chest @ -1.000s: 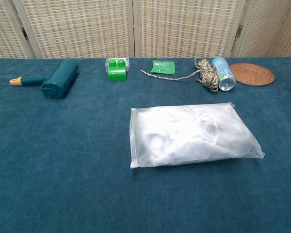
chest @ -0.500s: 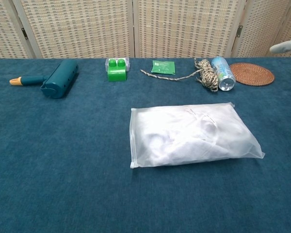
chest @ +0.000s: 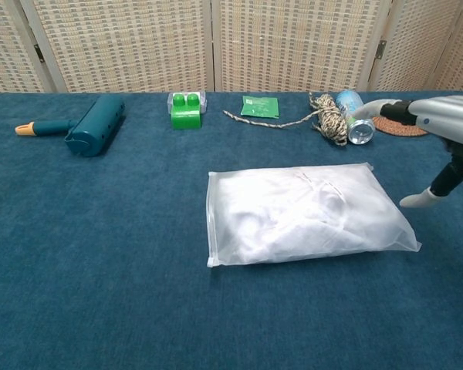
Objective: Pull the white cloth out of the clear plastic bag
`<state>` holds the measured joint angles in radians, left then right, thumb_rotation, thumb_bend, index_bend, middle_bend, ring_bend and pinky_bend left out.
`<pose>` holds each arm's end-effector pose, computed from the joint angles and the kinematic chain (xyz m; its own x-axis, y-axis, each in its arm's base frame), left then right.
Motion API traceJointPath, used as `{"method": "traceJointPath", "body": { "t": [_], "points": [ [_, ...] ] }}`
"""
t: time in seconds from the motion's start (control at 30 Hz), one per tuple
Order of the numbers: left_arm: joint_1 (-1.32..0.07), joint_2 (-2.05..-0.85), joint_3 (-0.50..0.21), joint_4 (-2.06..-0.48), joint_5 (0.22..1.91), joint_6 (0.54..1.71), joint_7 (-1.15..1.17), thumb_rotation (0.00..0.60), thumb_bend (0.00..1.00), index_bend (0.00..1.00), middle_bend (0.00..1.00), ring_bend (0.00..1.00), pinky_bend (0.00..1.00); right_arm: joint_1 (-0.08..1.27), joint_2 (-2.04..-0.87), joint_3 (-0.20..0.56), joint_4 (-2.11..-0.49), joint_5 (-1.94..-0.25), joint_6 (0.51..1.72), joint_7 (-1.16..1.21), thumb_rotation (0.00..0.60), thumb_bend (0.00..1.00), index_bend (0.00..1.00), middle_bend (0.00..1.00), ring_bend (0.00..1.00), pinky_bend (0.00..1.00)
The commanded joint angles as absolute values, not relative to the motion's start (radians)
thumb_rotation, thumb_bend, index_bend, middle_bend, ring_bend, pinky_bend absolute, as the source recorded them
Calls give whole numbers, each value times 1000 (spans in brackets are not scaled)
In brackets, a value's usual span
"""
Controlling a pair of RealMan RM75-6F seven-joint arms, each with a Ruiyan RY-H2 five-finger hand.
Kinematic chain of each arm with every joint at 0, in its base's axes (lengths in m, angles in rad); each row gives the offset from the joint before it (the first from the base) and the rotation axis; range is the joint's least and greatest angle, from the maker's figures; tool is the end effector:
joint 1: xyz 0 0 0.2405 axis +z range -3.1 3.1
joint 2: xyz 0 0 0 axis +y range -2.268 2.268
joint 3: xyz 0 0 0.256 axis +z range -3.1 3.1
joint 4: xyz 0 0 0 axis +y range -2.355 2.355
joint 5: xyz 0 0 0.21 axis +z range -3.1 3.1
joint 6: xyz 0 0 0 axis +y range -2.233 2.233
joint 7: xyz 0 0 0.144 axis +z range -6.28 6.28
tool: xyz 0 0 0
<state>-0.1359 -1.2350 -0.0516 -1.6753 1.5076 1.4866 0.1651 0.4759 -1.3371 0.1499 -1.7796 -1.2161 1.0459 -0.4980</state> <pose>-0.2752 0.1935 0.1180 0.3832 -0.0102 0.9236 0.9209 -0.0739 -0.3828 -0.1894 -0.2755 0.0389 0.5020 -0.2498 0.8280 -0.8511 -0.3126 0.4217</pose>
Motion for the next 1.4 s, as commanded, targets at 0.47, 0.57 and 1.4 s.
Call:
{"method": "traceJointPath", "body": {
  "t": [0.47,0.57,1.4],
  "points": [
    [-133,-1244,-47,-1659,1506,1484,147,600,54,379,350,424,625,603,-1459,135,-1694,-1068,939,-594,600,0,0,0,0,136],
    [-132,-1246,-47,-1655,1507,1485,143,600,54,379,350,424,625,623,-1471,132,-1683,-1033,924,-611,600,0,0,0,0,136],
    [-130,-1263,-41,-1644,1510,1482,133,600,54,379,352,425,625,746,-1537,117,-1583,-945,877,-577,600,224,274,430,404,566]
  ]
}}
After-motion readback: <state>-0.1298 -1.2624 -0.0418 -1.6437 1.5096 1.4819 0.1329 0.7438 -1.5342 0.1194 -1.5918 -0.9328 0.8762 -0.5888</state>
